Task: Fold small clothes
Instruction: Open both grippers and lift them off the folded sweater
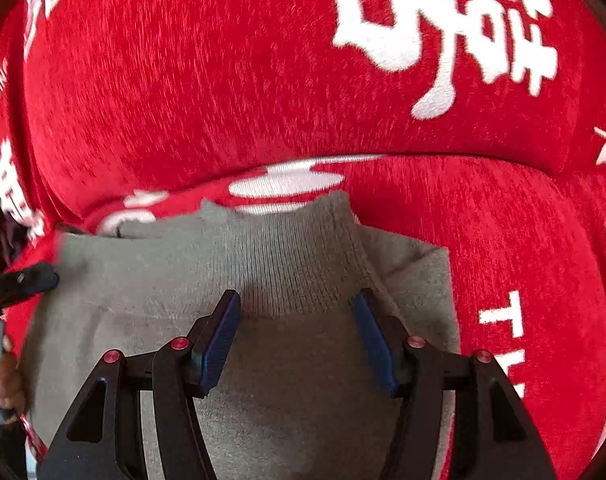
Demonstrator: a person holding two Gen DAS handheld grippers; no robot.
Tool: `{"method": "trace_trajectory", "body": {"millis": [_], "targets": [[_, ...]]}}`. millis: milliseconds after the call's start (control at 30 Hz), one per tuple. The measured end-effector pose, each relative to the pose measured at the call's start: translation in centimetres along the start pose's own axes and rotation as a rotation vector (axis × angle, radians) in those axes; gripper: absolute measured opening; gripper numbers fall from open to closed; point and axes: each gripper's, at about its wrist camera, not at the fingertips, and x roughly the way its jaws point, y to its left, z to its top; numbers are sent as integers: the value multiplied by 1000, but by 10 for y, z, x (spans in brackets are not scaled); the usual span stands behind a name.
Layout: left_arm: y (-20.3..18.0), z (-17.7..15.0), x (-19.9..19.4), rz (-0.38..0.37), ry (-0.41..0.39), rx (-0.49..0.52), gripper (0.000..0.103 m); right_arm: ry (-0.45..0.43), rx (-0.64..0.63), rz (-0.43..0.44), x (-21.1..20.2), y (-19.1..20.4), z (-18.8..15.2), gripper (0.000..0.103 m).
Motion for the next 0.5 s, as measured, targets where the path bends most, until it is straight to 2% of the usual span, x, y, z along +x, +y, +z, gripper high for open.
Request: {"method": "trace_trajectory", "body": {"millis": [67, 100, 167, 267, 367, 500], "targets": [[24, 8, -10, -16, -46, -118, 89, -18, -17, -8, -1, 1, -5, 63], [32, 9, -13, -56, -54, -159, 89, -20, -24, -14, -2, 1, -5, 63], [42, 8, -23, -84, -65, -197, 89, -15, -30, -21, -2, 2, -4, 63], [35, -1, -41, -56, -90, -152, 89, -13, -21, -21, -5, 0, -3, 63], [6, -14, -50, -48, -98, -40, 89, -43, -7, -50, -22, 4, -8, 64], [-29, -33, -36, 63, -63, 104, 89, -47, -29, -72, -34, 14, -24, 64]]}}
